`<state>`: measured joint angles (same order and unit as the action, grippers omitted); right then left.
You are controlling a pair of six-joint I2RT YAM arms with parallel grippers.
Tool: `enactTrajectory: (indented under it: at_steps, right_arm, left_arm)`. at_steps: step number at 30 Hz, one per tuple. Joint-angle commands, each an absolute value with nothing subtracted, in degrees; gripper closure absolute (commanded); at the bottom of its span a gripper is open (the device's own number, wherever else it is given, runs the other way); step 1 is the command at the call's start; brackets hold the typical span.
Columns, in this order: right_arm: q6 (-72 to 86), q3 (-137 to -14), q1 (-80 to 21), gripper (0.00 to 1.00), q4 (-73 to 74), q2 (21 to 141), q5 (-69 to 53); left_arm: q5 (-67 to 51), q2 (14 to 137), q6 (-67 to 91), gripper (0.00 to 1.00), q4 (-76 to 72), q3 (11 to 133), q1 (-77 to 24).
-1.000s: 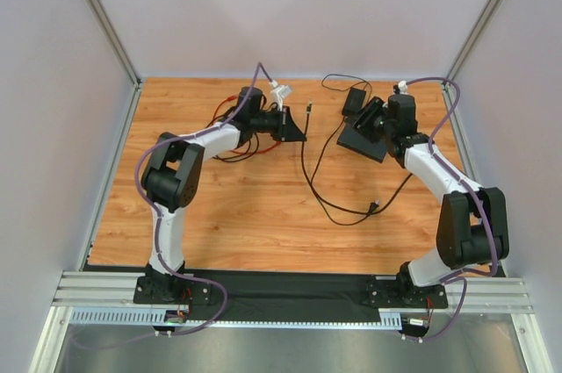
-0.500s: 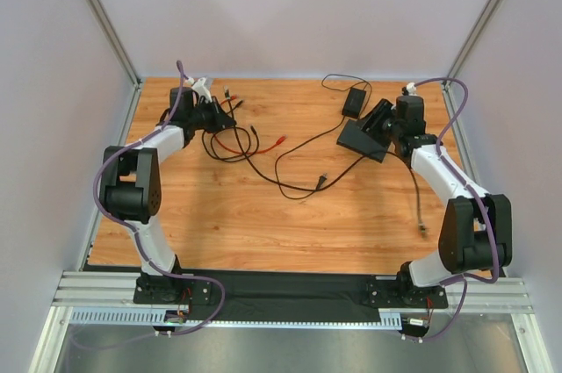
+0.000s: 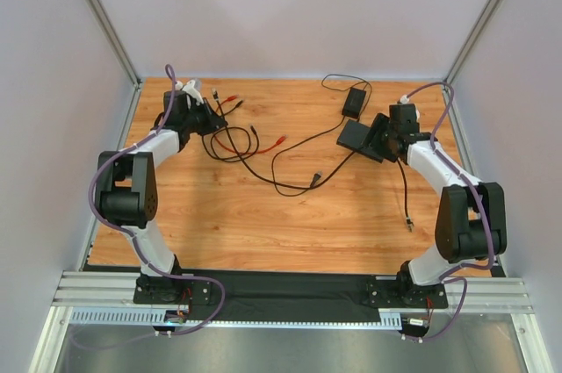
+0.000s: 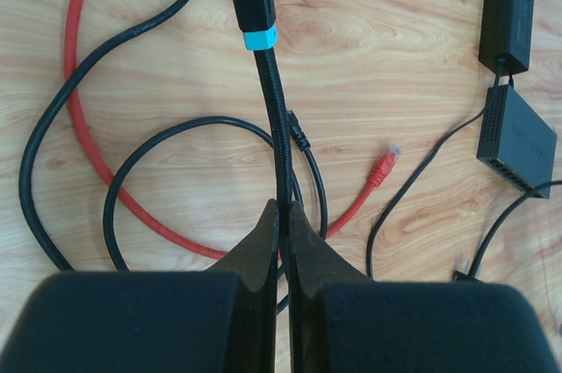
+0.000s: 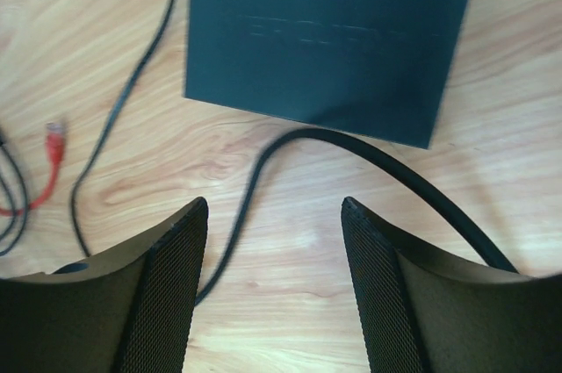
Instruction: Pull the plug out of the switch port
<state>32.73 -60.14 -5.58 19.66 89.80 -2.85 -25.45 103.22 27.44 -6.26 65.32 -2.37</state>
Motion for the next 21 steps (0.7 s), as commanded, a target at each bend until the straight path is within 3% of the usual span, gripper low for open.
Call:
enactTrajectory:
  at_steps: [1, 9, 16, 17, 21]
  right_arm:
    - [27.95, -62.40, -5.54, 0.35, 24.77, 88.42, 6.05]
    - [26.02, -59.50, -5.80, 0.35, 25.92, 84.91, 11.77]
    - [23.14, -61.69, -5.71, 0.36, 22.58, 80.24, 7.99]
    - [21.38, -63.00, -5.54, 0.28, 23.46, 80.94, 11.04]
    - [15.92, -69.95, -4.05, 0.24, 29.77, 88.48, 12.94]
  left_arm:
    - [-27.07, 103.80, 28.39, 1.00, -8.70, 67.41, -2.20]
    - [-28.56, 104.41, 28.83, 1.00, -9.49, 67.41, -2.20]
    - [-29.26, 104.85, 29.09, 1.00, -9.93, 67.59, -2.20]
    - [-29.44, 104.94, 29.35, 1.00, -10.19, 67.50, -2.11]
    - [-30.32, 106.34, 29.79, 1.00, -10.81, 67.94, -2.20]
